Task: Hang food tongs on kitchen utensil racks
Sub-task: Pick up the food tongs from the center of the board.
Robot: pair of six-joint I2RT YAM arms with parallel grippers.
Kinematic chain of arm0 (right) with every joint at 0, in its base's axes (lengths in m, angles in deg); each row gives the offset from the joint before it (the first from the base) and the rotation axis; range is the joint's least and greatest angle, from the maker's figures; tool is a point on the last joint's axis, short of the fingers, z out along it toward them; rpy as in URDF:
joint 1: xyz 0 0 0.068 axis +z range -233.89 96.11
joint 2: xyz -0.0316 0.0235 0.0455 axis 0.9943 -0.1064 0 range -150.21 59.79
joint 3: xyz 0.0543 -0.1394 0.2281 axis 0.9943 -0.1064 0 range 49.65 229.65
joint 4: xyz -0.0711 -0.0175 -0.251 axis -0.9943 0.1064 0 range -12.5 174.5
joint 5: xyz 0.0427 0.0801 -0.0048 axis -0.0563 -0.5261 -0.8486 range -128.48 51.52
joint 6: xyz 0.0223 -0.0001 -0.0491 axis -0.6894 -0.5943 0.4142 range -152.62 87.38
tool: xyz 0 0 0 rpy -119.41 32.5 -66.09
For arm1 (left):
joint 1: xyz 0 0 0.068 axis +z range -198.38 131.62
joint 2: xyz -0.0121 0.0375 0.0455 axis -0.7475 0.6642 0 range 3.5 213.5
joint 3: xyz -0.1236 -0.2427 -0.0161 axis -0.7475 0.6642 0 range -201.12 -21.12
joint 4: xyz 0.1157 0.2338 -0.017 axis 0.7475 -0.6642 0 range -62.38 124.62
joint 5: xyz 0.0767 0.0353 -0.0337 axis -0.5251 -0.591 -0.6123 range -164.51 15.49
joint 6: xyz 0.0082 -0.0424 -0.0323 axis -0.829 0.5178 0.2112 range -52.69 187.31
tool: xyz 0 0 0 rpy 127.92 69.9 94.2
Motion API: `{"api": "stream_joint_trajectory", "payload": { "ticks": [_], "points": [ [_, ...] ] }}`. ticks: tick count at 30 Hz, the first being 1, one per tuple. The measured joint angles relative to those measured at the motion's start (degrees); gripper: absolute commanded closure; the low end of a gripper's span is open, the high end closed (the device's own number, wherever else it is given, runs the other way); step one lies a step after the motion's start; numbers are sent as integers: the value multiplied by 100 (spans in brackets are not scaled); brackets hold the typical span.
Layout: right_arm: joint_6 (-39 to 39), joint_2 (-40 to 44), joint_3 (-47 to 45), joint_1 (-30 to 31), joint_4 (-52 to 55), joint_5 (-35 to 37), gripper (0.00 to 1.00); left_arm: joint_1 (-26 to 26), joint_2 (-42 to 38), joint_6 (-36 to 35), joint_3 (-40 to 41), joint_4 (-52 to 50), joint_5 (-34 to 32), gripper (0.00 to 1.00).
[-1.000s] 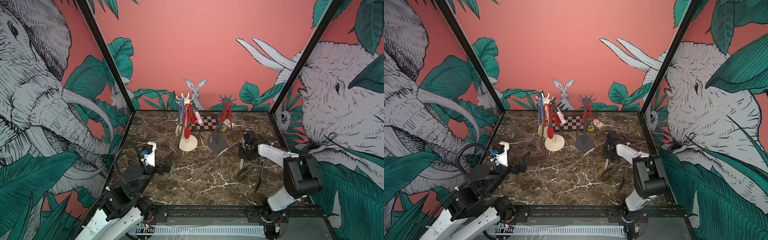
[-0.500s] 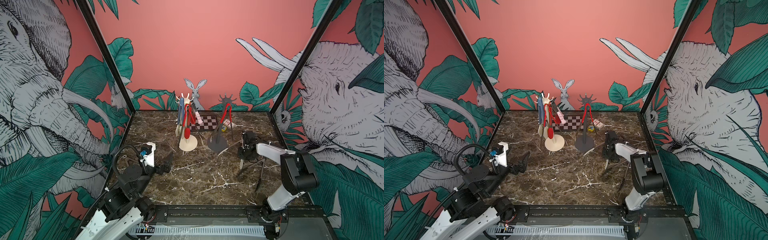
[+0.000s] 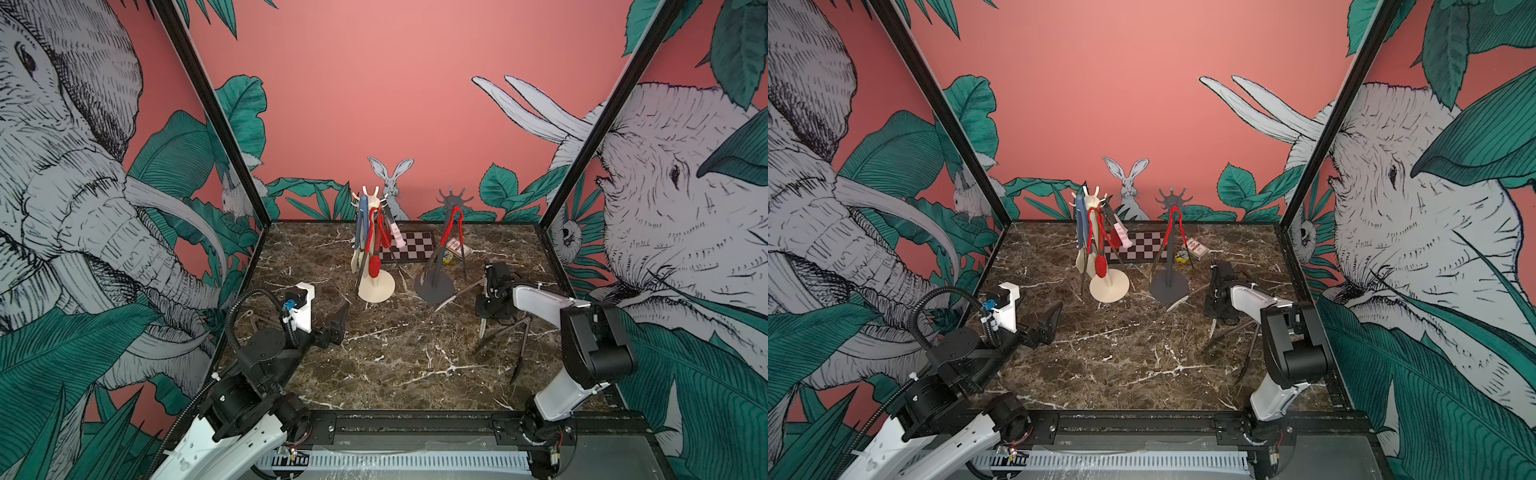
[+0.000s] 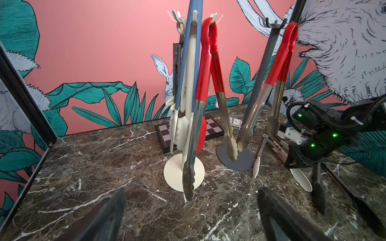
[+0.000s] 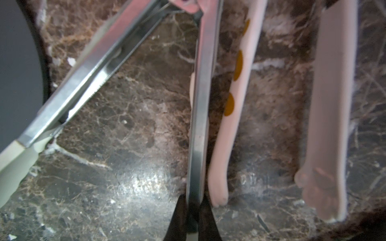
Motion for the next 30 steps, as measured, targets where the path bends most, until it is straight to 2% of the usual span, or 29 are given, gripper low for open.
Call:
{"api": "stream_joint_trajectory", "payload": {
  "ticks": [13,30],
  "points": [
    [127,197,0,0,-7,11,100,2,107,-177,4,505,584,1],
    [297,852,0,0,-9,-7,100,0,221,-391,61,981,1421,1]
  ]
}}
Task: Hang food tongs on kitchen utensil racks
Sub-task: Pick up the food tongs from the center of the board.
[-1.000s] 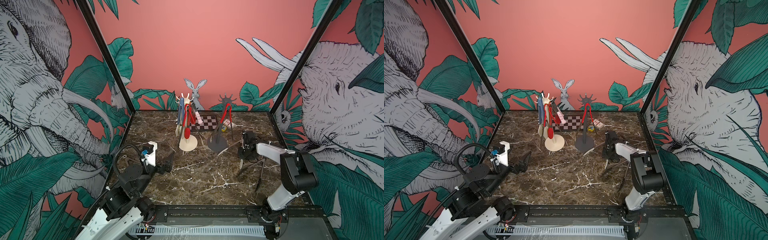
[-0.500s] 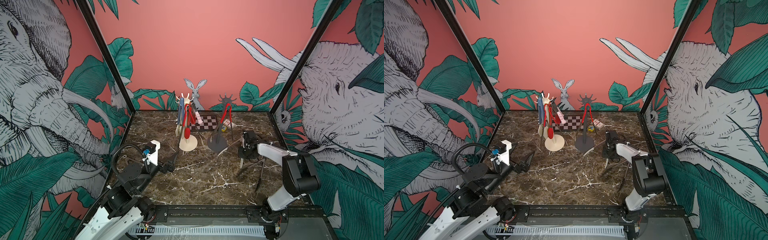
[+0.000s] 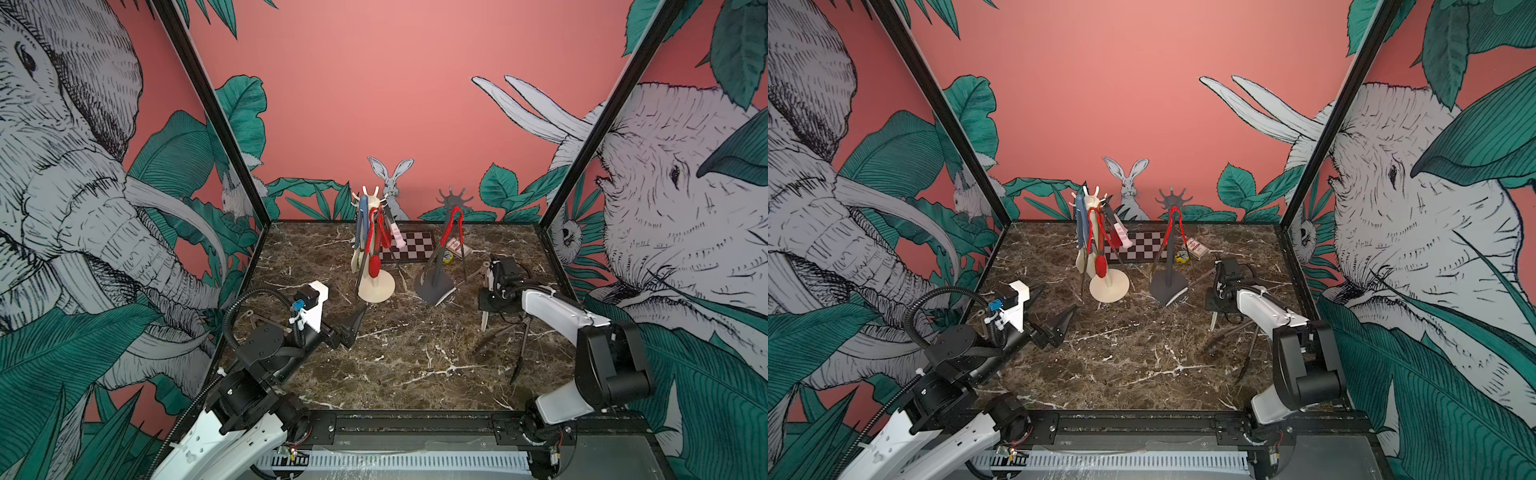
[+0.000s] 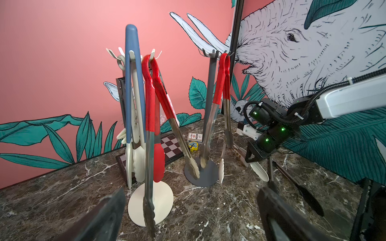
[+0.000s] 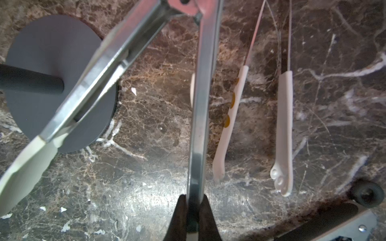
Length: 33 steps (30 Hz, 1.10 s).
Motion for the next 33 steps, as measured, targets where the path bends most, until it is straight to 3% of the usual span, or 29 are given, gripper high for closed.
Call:
{"api": "stream_joint_trajectory", "payload": {
  "ticks": [33],
  "points": [
    [328,811,4,0,195,2,100,2,52,-17,9,61,151,0]
  ]
}}
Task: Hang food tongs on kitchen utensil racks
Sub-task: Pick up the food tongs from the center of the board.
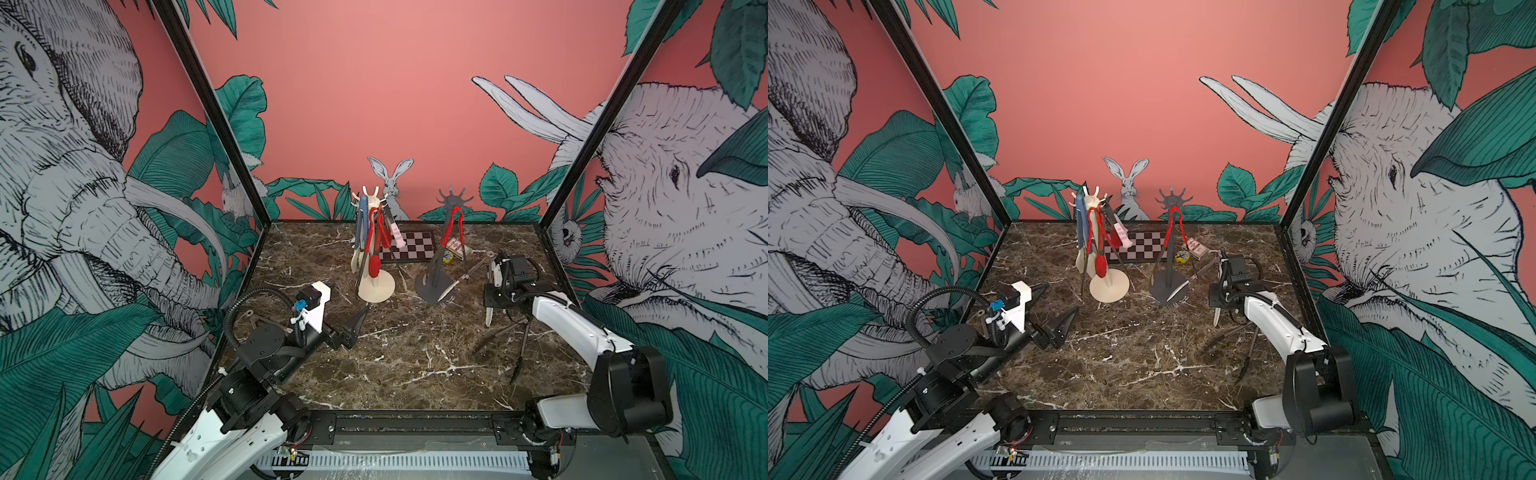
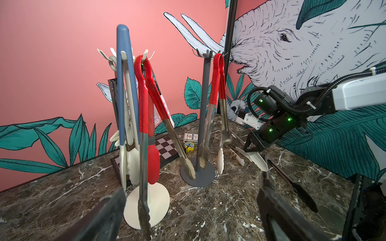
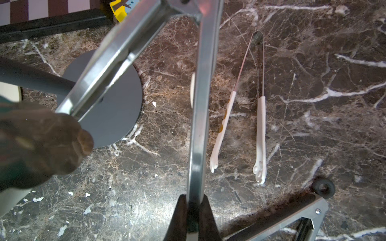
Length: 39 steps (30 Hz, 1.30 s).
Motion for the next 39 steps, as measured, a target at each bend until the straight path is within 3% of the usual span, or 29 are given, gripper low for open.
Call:
{"api": "stream_joint_trajectory", "payload": {
  "ticks": [39],
  "points": [
    [256,678,0,0,221,149,100,-2,109,0,2,94,28,0]
  ]
}}
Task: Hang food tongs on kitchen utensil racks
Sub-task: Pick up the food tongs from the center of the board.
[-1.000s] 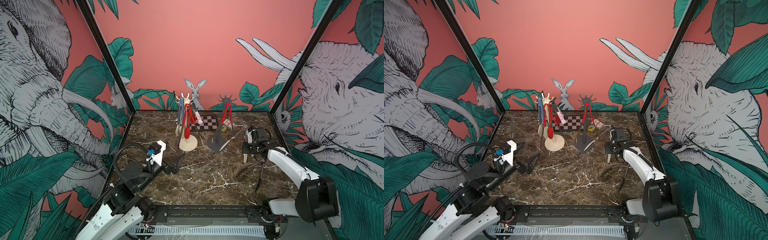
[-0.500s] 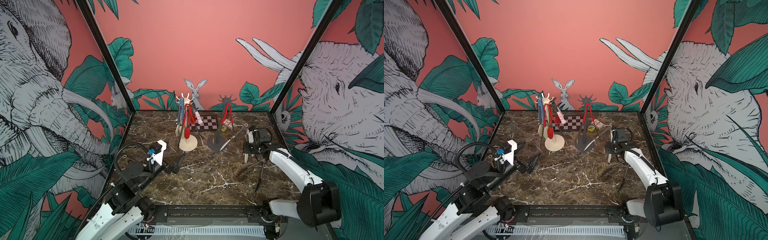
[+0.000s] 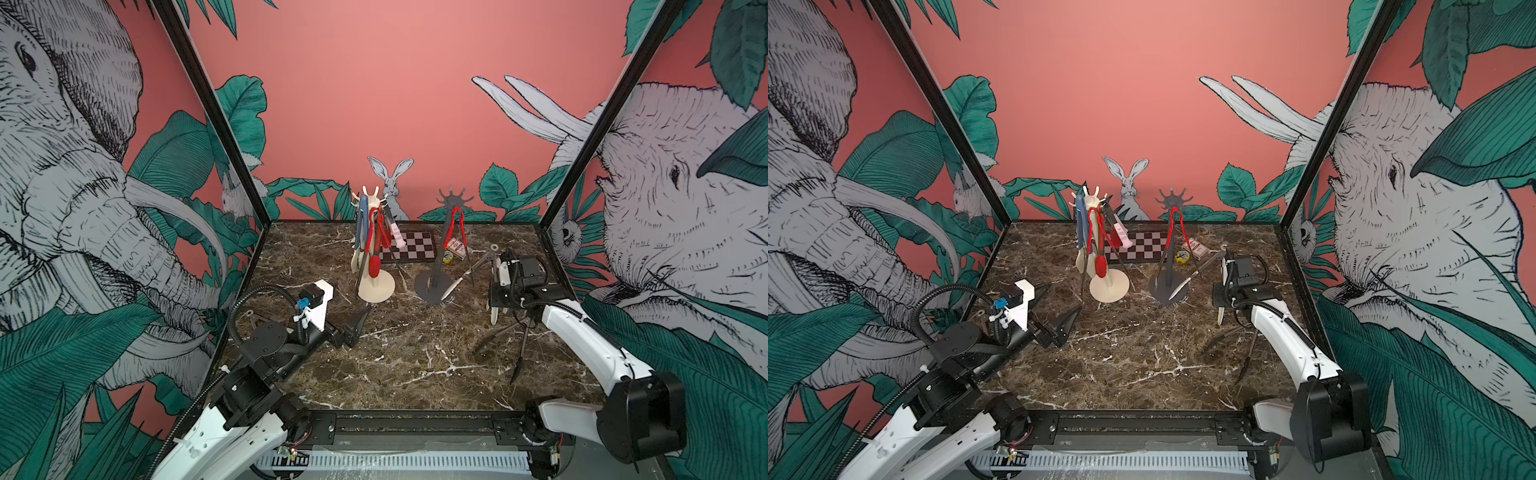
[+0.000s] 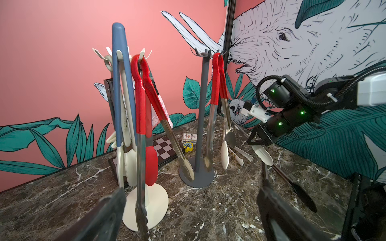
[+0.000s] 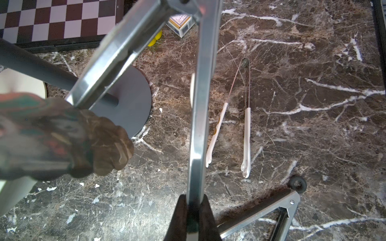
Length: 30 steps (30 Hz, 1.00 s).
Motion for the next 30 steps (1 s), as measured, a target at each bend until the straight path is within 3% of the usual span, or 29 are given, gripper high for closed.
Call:
{"api": "stream_joint_trajectory", "payload": {
  "ticks": [15,30],
  "points": [
    [-4,131,-291,0,68,2,100,2,-31,2,7,-4,-2,1],
    [-52,-350,-487,0,295,391,100,2,-70,7,7,-15,-2,1]
  ]
}}
